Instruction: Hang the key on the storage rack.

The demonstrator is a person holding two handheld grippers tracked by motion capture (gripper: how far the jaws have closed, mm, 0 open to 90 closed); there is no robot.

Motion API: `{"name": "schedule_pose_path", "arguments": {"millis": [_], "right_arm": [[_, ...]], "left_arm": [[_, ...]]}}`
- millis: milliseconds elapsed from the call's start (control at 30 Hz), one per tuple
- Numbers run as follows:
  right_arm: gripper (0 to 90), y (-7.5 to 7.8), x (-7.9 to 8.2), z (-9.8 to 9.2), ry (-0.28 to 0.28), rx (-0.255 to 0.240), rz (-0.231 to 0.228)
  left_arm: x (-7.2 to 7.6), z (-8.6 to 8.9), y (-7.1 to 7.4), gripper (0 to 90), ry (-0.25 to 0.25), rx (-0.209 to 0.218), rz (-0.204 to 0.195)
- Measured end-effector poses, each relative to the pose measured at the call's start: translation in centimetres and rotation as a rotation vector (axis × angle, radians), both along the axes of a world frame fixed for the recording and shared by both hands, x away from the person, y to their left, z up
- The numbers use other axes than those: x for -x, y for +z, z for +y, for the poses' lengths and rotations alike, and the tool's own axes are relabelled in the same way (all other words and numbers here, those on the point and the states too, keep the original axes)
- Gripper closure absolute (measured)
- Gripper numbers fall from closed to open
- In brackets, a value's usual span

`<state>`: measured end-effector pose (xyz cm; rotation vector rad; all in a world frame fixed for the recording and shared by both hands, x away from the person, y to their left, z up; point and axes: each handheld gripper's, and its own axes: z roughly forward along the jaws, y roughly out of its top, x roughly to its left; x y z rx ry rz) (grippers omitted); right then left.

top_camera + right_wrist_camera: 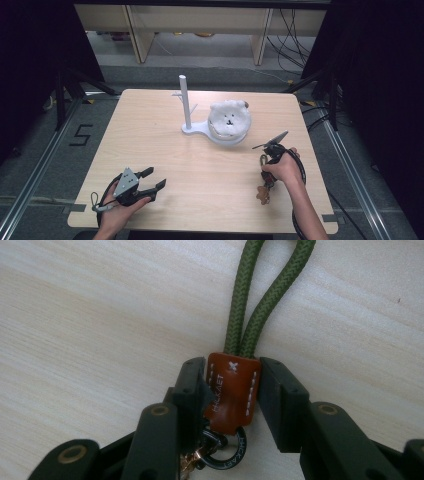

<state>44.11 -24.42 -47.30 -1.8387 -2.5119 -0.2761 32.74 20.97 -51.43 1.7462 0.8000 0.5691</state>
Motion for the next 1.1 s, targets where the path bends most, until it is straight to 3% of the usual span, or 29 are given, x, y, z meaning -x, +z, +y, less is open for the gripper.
{"name": "schedule_pose_path", "arguments": {"millis": [233, 400, 467, 567, 733, 767, 800, 833, 867, 900, 967, 1000, 1033, 1100], "right_arm": [[65.0, 0.1, 0.1, 0.8, 0.019, 0.039, 0.011], [67.2, 0.1, 0.0, 1.8, 0.038, 0.112, 0.021], [67.9, 0.1, 0.0, 2.0, 0.031, 0.128, 0.008], [68.6, 0.2, -0.1, 1.9, 0.040, 0.123, 0.031], [69.7, 0.1, 0.3, 1.7, 0.042, 0.108, -0.008], [69.7, 0.1, 0.4, 1.5, 0.036, 0.092, -0.007], [69.8, 0.2, 0.6, 1.3, 0.030, 0.084, -0.015], [69.8, 0.2, 0.7, 1.1, 0.026, 0.071, -0.024], [69.8, 0.1, 1.0, 0.7, 0.029, 0.019, -0.026], [69.8, 0.1, 1.0, 0.7, 0.029, 0.019, -0.026], [69.8, 0.1, 1.3, 0.5, 0.020, 0.000, -0.049], [69.8, 0.2, 1.7, 0.5, 0.011, 0.012, -0.077], [69.8, 0.2, 1.7, 0.5, 0.011, 0.012, -0.077], [69.8, 0.1, 2.1, 0.4, -0.006, 0.009, -0.127]], "left_arm": [[0.0, 0.0, 0.1, 34.7, -0.001, 0.007, -0.009], [0.0, 0.1, 0.0, 34.9, 0.000, 0.020, -0.013], [0.1, 0.1, 0.1, 35.3, 0.007, 0.000, -0.016], [0.1, 0.0, 0.1, 35.3, 0.002, 0.004, -0.024], [0.1, -0.1, 0.0, 35.4, 0.004, 0.019, -0.020], [0.1, 0.0, 0.1, 35.4, 0.010, 0.000, -0.020], [0.0, -0.1, -0.1, 35.4, 0.015, 0.026, -0.026], [0.0, 0.0, 0.0, 35.6, 0.009, 0.019, -0.019], [0.0, 0.0, 0.0, 35.7, 0.010, 0.022, -0.021], [0.0, -0.1, 0.0, 35.7, 0.011, 0.023, -0.022], [-0.1, -0.1, 0.0, 35.6, 0.009, 0.022, -0.024], [-0.1, 0.0, 0.1, 35.6, 0.010, 0.001, -0.029], [-0.1, -0.1, 0.1, 35.6, 0.007, 0.004, -0.030], [0.0, -0.1, 0.0, 35.6, 0.009, 0.003, -0.028]]}}
